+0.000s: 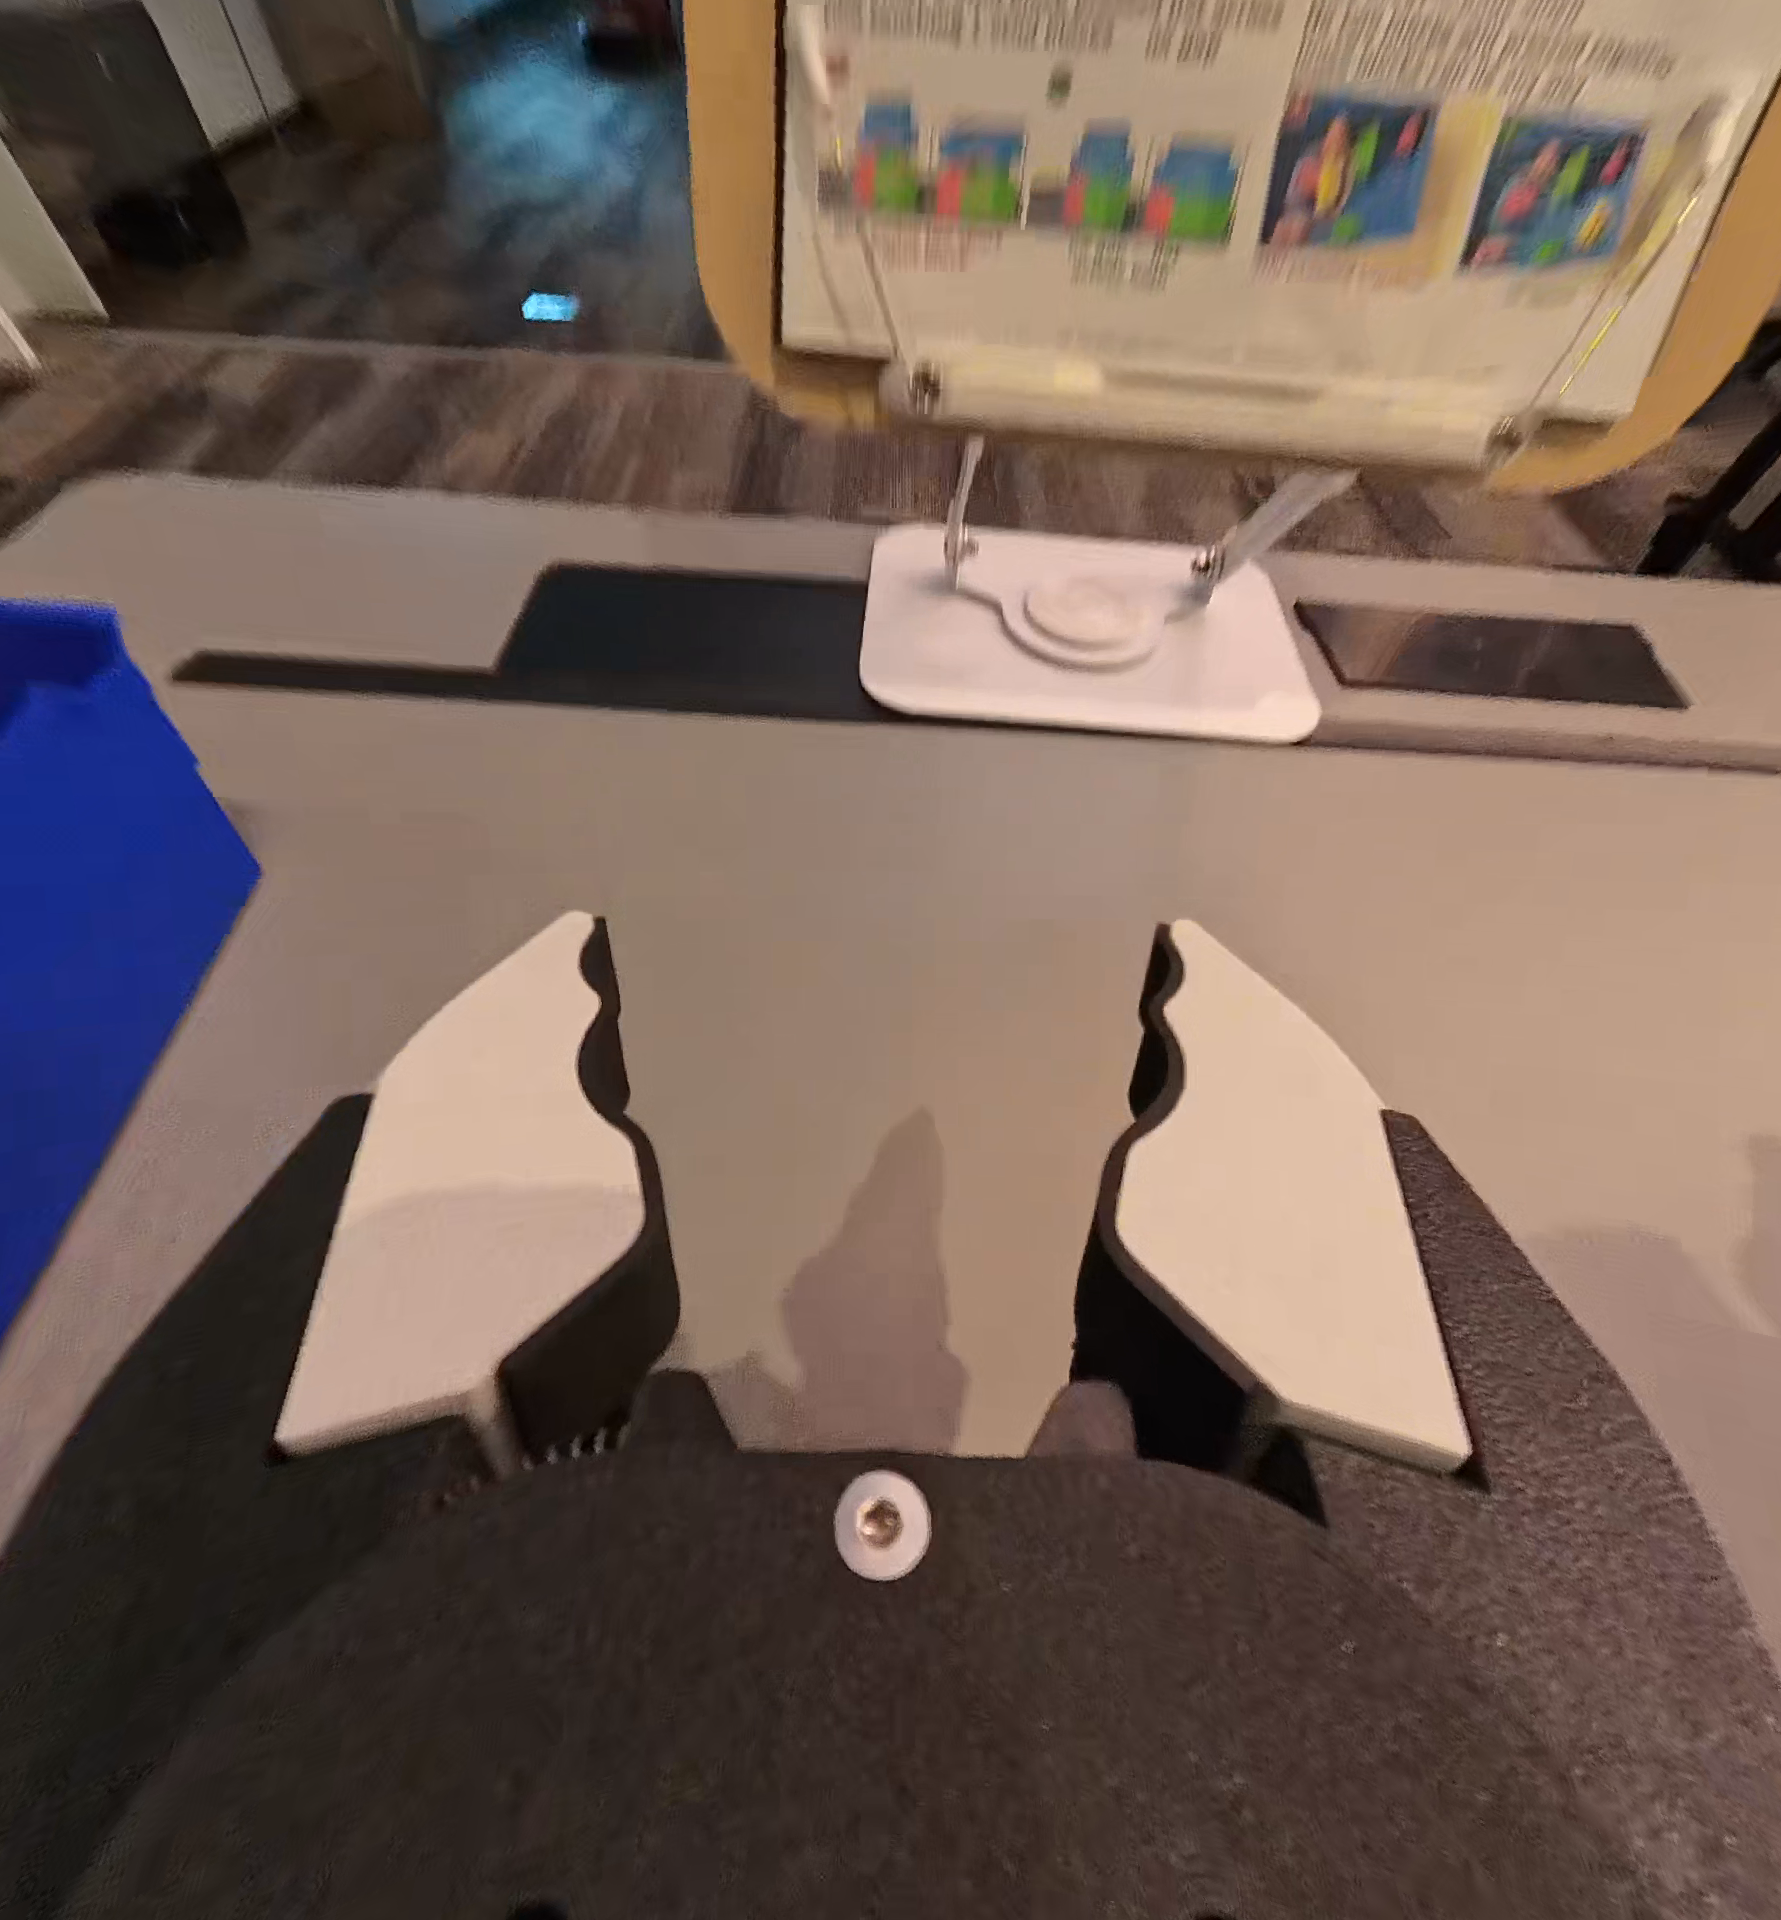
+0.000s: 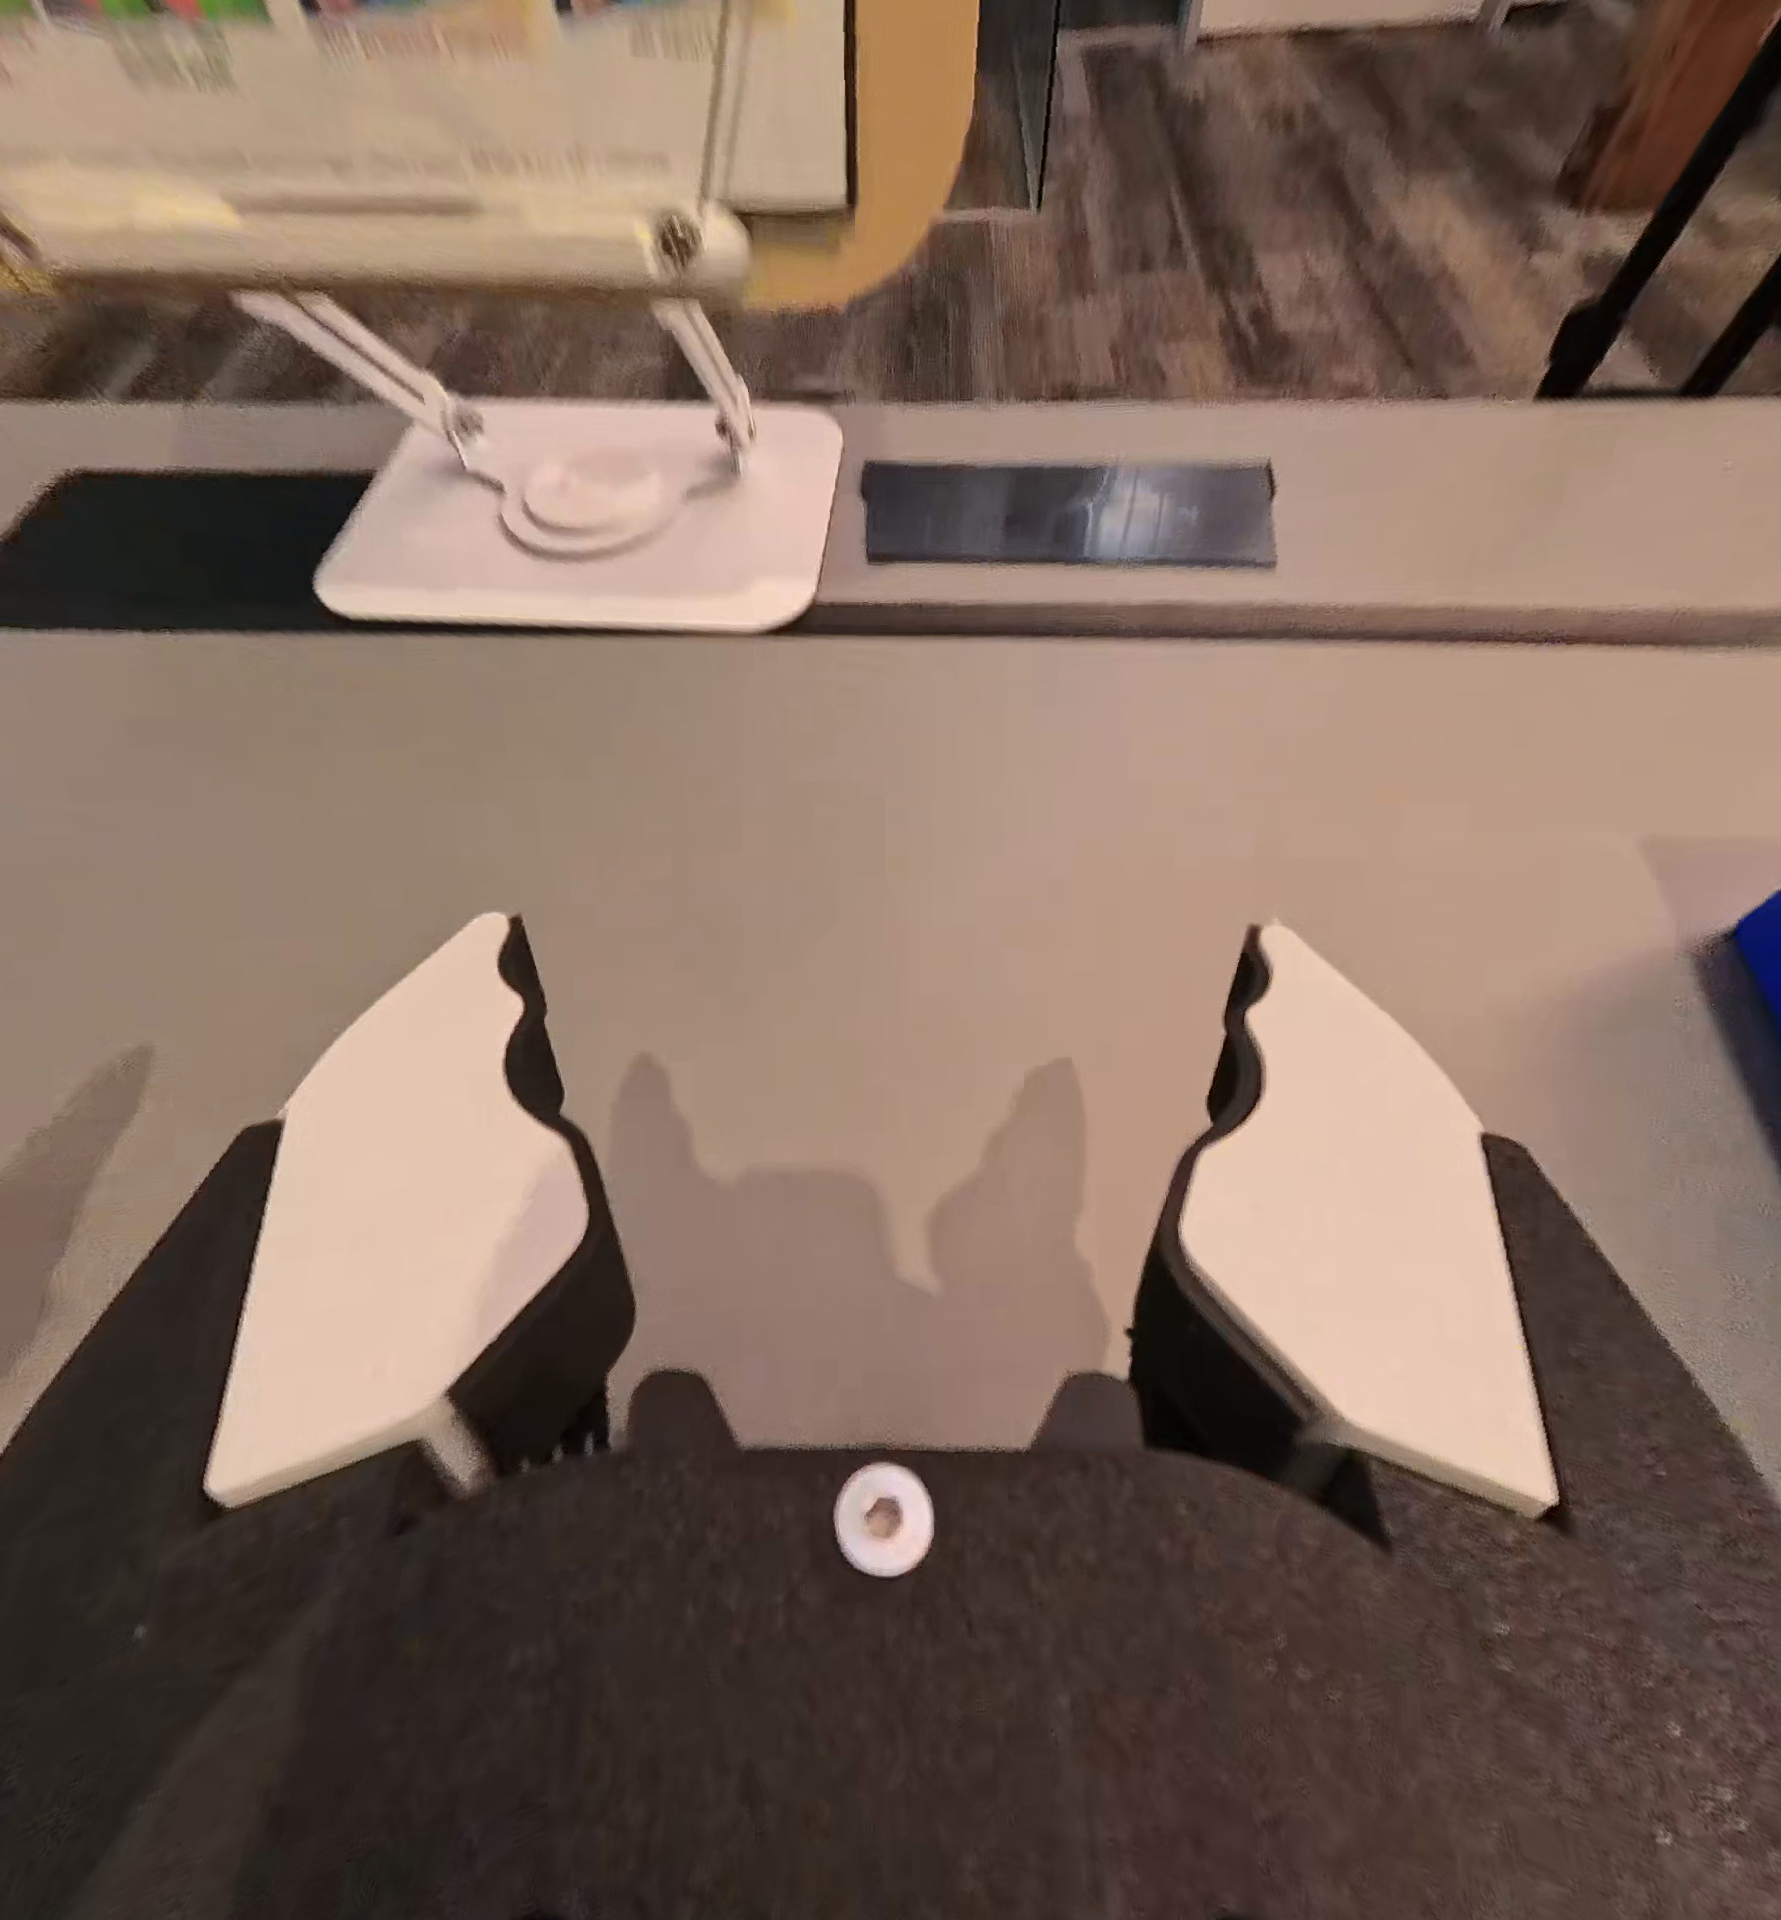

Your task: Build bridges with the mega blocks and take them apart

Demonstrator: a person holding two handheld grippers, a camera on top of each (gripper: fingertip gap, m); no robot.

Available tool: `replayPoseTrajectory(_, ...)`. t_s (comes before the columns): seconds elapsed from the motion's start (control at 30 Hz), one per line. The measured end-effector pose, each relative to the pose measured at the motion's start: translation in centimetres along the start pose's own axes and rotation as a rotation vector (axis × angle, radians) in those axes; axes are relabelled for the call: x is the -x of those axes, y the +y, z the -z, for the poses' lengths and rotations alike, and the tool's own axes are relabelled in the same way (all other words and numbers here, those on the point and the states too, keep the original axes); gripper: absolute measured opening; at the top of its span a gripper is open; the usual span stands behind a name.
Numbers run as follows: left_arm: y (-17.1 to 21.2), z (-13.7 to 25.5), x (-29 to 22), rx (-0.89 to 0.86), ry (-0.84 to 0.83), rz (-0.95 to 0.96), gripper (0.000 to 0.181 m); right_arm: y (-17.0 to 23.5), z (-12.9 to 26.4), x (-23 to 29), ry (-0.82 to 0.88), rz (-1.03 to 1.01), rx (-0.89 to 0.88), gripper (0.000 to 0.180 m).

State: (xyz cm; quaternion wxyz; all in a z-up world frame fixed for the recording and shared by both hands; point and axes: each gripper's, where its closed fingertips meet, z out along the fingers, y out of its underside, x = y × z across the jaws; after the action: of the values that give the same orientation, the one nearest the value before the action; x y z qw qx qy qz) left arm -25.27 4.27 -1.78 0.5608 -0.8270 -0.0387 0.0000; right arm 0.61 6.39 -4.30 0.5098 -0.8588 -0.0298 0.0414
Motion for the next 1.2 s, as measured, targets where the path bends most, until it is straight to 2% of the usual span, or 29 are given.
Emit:
replayPoseTrajectory(0.23,6.4,-3.0,0.7,0.154,-0.039,-0.036,0.095,4.8,-2.9,-1.0,0.022,0.0,0.121,0.123)
replayPoseTrajectory(0.43,9.0,-4.3,0.7,0.231,-0.038,-0.001,0.092,7.3,-4.6,-1.5,0.023,-0.008,0.199,0.124)
replayPoseTrajectory(0.67,11.4,-5.1,0.8,0.339,-0.038,-0.01,0.096,9.4,-5.7,-1.5,0.016,-0.016,0.272,0.126)
replayPoseTrajectory(0.8,12.3,-5.4,0.8,0.404,-0.034,-0.016,0.105,10.0,-5.9,-1.4,0.012,-0.02,0.288,0.128)
replayPoseTrajectory(1.2,12.6,-5.5,0.0,0.417,-0.005,-0.053,0.118,10.3,-6.0,-1.5,0.034,0.022,0.308,0.128)
